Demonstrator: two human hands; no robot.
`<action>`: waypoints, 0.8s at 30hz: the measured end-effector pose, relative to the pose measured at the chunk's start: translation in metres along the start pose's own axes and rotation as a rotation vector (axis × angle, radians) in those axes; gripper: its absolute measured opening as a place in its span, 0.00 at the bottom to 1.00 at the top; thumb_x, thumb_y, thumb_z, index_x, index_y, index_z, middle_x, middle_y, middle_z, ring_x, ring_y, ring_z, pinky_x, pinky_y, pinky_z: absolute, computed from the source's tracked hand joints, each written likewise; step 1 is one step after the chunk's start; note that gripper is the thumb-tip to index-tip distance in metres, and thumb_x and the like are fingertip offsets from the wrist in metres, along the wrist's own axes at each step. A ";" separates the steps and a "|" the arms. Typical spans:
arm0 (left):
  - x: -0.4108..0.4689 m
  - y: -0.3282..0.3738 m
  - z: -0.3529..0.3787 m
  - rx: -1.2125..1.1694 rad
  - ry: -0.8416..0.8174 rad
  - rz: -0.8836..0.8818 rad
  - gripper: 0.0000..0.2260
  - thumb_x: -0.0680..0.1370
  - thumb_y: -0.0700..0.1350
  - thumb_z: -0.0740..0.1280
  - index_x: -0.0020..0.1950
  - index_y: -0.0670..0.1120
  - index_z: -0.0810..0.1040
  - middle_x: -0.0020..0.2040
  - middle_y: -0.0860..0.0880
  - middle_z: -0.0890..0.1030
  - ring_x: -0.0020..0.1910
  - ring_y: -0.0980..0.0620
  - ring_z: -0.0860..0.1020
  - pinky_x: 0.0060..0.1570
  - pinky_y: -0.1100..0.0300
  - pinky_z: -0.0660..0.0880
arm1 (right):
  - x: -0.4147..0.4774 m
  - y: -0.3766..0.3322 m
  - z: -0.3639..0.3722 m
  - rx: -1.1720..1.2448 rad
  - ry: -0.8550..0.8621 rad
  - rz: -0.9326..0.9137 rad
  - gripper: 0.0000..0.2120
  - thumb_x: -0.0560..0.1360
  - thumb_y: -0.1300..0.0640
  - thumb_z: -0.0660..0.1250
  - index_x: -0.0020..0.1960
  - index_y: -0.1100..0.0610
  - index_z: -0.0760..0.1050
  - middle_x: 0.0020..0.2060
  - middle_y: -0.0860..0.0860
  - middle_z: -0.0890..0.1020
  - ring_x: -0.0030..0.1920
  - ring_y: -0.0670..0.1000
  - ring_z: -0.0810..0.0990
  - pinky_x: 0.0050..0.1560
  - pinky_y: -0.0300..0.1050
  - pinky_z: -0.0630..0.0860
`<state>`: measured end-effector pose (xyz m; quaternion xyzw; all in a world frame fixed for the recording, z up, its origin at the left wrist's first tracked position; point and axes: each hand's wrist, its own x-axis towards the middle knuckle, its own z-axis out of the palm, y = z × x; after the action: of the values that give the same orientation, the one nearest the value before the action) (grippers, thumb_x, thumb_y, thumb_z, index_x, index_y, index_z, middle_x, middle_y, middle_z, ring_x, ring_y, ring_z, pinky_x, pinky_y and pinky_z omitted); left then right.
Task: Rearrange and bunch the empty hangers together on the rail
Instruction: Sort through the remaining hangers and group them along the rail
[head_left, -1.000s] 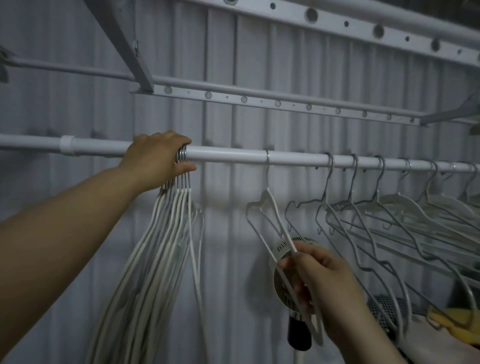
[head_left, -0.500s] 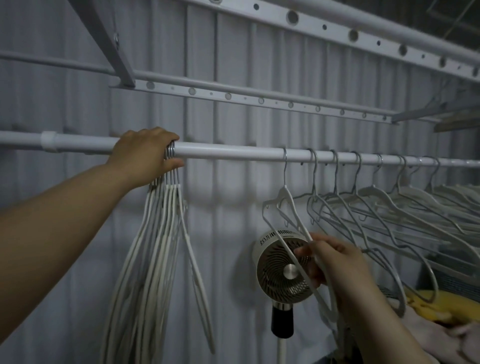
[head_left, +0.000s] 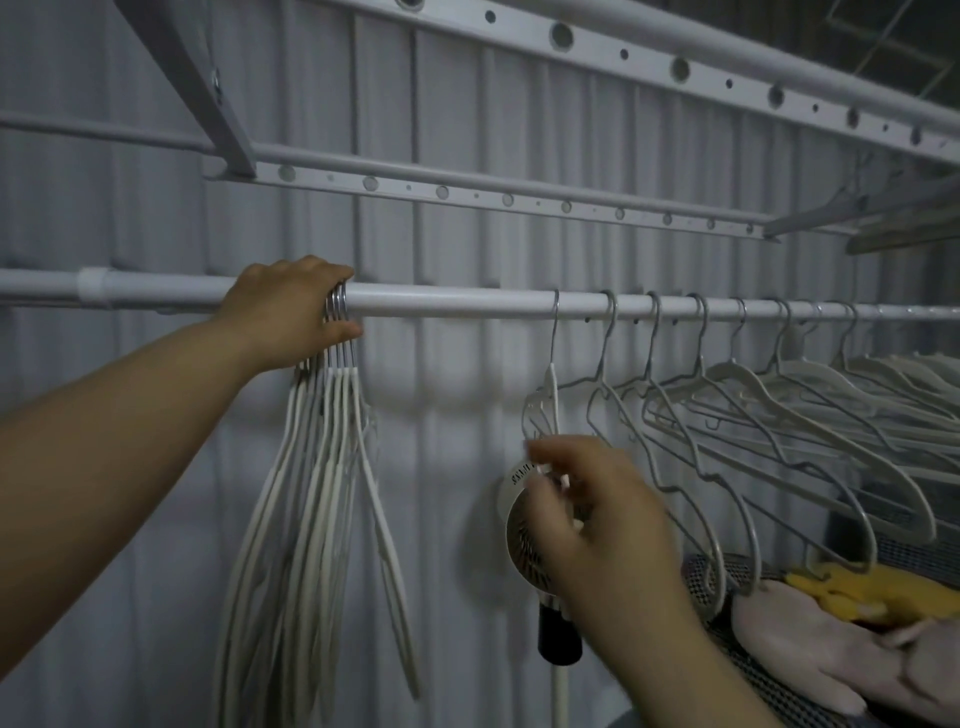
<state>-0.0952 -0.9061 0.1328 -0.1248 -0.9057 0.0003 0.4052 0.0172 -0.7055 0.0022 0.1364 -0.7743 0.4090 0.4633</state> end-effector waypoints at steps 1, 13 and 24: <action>0.000 0.000 -0.001 0.008 -0.002 -0.001 0.26 0.74 0.52 0.66 0.70 0.46 0.65 0.67 0.42 0.71 0.63 0.40 0.71 0.60 0.51 0.65 | -0.003 -0.006 0.011 0.063 -0.072 0.003 0.24 0.64 0.42 0.55 0.50 0.53 0.80 0.37 0.34 0.72 0.40 0.39 0.75 0.45 0.29 0.69; -0.005 0.000 0.002 0.017 0.039 -0.031 0.26 0.74 0.53 0.67 0.69 0.46 0.67 0.65 0.43 0.73 0.61 0.41 0.71 0.60 0.52 0.65 | -0.004 -0.032 0.057 0.574 -0.591 0.597 0.15 0.79 0.48 0.53 0.42 0.53 0.74 0.32 0.47 0.77 0.23 0.44 0.68 0.23 0.33 0.63; -0.008 -0.007 0.005 0.016 0.067 -0.013 0.28 0.72 0.52 0.68 0.70 0.47 0.66 0.65 0.42 0.73 0.62 0.40 0.71 0.61 0.52 0.64 | -0.006 -0.020 0.043 0.564 -0.480 0.575 0.11 0.74 0.59 0.61 0.34 0.58 0.74 0.20 0.49 0.70 0.15 0.43 0.63 0.19 0.36 0.60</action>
<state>-0.0949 -0.9140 0.1240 -0.1156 -0.8924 0.0005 0.4361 0.0058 -0.7521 -0.0025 0.1277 -0.7244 0.6722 0.0839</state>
